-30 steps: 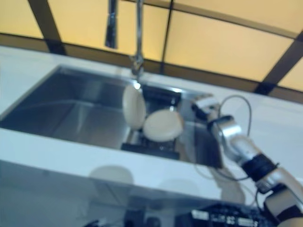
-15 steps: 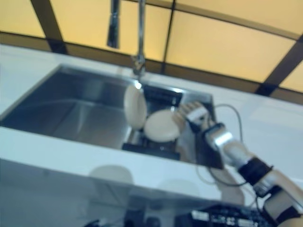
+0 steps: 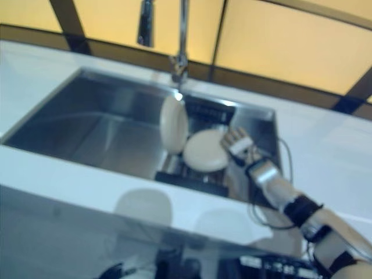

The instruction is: Take plates into dishwasher

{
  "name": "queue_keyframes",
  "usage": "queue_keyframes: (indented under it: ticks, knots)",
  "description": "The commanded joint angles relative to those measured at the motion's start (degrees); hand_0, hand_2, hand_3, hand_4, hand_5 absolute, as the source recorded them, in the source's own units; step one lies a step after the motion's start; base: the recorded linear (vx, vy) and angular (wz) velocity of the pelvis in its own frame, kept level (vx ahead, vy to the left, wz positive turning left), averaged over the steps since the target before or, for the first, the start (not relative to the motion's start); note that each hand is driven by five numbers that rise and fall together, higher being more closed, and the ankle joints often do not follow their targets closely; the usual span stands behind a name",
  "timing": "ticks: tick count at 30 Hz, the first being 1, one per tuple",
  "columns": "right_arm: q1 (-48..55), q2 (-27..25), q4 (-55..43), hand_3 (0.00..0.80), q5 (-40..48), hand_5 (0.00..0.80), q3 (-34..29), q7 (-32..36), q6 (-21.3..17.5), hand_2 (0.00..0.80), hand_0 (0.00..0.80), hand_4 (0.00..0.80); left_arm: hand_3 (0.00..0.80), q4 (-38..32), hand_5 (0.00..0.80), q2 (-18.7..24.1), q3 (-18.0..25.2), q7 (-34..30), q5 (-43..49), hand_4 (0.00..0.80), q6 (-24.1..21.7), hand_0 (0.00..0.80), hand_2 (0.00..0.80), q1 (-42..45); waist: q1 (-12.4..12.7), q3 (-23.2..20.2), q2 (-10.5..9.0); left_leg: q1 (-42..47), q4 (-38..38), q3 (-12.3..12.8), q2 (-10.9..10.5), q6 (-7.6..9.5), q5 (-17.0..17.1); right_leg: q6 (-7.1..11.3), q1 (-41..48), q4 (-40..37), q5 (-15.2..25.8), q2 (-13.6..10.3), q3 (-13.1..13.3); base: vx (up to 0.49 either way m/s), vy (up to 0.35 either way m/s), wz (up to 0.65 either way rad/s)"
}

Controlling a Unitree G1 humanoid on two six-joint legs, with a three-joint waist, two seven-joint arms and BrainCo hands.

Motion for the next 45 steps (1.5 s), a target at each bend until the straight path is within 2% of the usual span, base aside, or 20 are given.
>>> queue_keyframes:
  ticks: [1,6,14,15,16,26,38,45]
  knots:
    - [-4.4,-0.2,4.1,0.0,-0.3,0.0,4.1,-1.5,2.5,0.0,0.0,0.0,0.0,-0.3,0.0,-0.6,-1.6,0.1,-2.0,0.0,-2.3,0.0,0.0,-3.0,2.3,1.5,0.9,1.1,-0.2,2.2,-0.8,2.94,-5.9,2.72,-3.0,0.7,1.6,-1.7,1.3,-0.052,0.009,0.04]
    - [-7.1,0.5,6.5,0.0,3.3,0.0,4.3,-4.4,2.4,0.0,0.0,0.0,0.0,-0.7,0.0,-1.3,-2.3,0.4,-2.6,0.0,-2.4,0.0,0.0,-3.2,2.5,1.7,1.72,0.3,-0.2,1.8,-1.0,2.84,-5.5,2.6,-3.7,0.5,1.7,-1.8,1.4,-0.047,0.014,0.05]
    - [-7.2,0.5,5.0,0.0,7.9,0.0,3.6,-6.3,1.2,0.0,0.0,0.0,0.0,-1.0,0.0,-2.0,-2.2,0.2,-2.5,0.0,-2.6,0.0,0.0,-2.5,2.4,1.2,2.14,0.9,-0.2,1.9,-1.1,2.64,-5.7,2.54,-3.2,0.6,1.4,-1.8,1.5,0.0,0.0,0.0]
    - [-7.0,0.5,4.7,0.285,8.0,0.285,3.4,-6.1,0.9,0.285,0.285,0.285,0.0,-1.1,0.0,-2.1,-2.0,0.0,-2.3,0.0,-2.6,0.0,0.0,-2.4,2.3,1.1,2.17,1.0,-0.2,1.9,-1.1,2.64,-5.7,2.53,-3.1,0.5,1.4,-1.8,1.5,0.0,0.0,0.0]
    - [-6.8,0.4,4.4,0.8,8.1,0.8,3.2,-6.4,0.4,0.8,0.8,0.8,0.0,-1.1,0.0,-2.2,-2.0,-0.1,-2.3,0.0,-2.6,0.0,0.0,-2.4,2.3,1.0,2.2,1.1,-0.2,1.9,-1.1,2.65,-5.7,2.52,-3.0,0.5,1.4,-1.8,1.5,0.0,0.0,0.0]
    - [-5.0,-2.1,1.9,0.8,8.5,0.8,1.2,-3.7,-0.1,0.8,0.8,0.8,0.0,-0.9,0.0,-1.9,-1.7,-0.2,-2.1,0.0,-2.1,0.0,0.0,-1.8,1.6,-0.4,1.62,2.4,-0.2,2.5,-0.8,2.68,-6.3,2.68,-2.0,0.5,1.2,-1.8,1.9,0.0,0.0,0.0]
    - [-2.2,-3.9,1.0,0.8,12.4,0.8,-2.8,-6.2,-2.6,0.8,0.8,0.8,0.0,-0.5,0.0,-2.0,-1.0,0.4,-0.9,0.0,-1.9,0.0,0.0,-0.6,0.8,-2.2,1.22,4.2,-0.2,3.4,-0.4,2.69,-7.2,2.74,-0.5,0.4,0.8,-1.5,2.9,0.015,-0.001,-0.01]
    - [0.2,-4.4,0.0,0.8,16.2,0.8,-6.2,-8.2,-6.6,0.8,0.8,0.8,0.0,-0.3,0.0,-2.1,-0.5,0.2,0.1,0.0,-1.8,0.0,0.0,0.6,0.5,-3.3,1.02,5.3,-0.2,3.4,-0.3,2.76,-7.6,2.67,0.4,0.7,0.3,-1.3,3.3,0.057,-0.009,-0.02]
